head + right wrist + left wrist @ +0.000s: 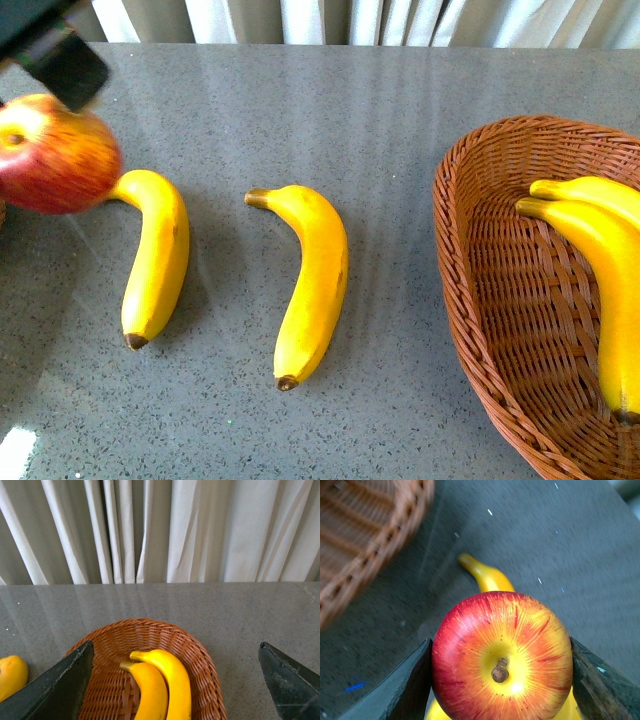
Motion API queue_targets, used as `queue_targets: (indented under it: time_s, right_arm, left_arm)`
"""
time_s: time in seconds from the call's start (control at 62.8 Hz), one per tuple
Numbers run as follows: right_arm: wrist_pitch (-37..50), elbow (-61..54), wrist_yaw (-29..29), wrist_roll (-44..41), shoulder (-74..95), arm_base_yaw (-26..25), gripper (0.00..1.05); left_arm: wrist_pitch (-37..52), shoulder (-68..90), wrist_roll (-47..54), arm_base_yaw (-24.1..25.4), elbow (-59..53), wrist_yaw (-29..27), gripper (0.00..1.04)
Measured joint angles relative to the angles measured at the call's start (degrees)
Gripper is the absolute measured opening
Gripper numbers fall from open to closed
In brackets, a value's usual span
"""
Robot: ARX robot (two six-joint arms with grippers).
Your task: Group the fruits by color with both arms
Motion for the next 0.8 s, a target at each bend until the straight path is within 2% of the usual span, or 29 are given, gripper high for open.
queue_targets:
  time_s: [0.127,0.286,0.414,0.605,0.796]
  right_arm:
    - [0.0,0.0,0.0,0.0,0.0,0.0,0.96]
    - [0.0,0.0,0.0,0.0,0.0,0.0,0.96]
    - [0.0,0.0,0.0,0.0,0.0,0.0,0.96]
    - [0.0,0.0,0.0,0.0,0.0,0.0,0.96]
    - [0.0,0.0,0.0,0.0,0.0,0.0,0.96]
  left_arm:
    - [0.5,-0.9,-0.1,6.8,-1.3,-5.5,0.67]
    - [3.4,-1.7,0.2,12.7,-2.4,-7.9,0.67]
    - [2.4,-1.5,1.8,15.0,-2.6,-12.2,0.67]
    - [4.1,1.9,2.1,16.3,-3.4,-10.7,0.67]
    - [6.6,3.2,3.0,16.8,-3.9,-9.9,0.97]
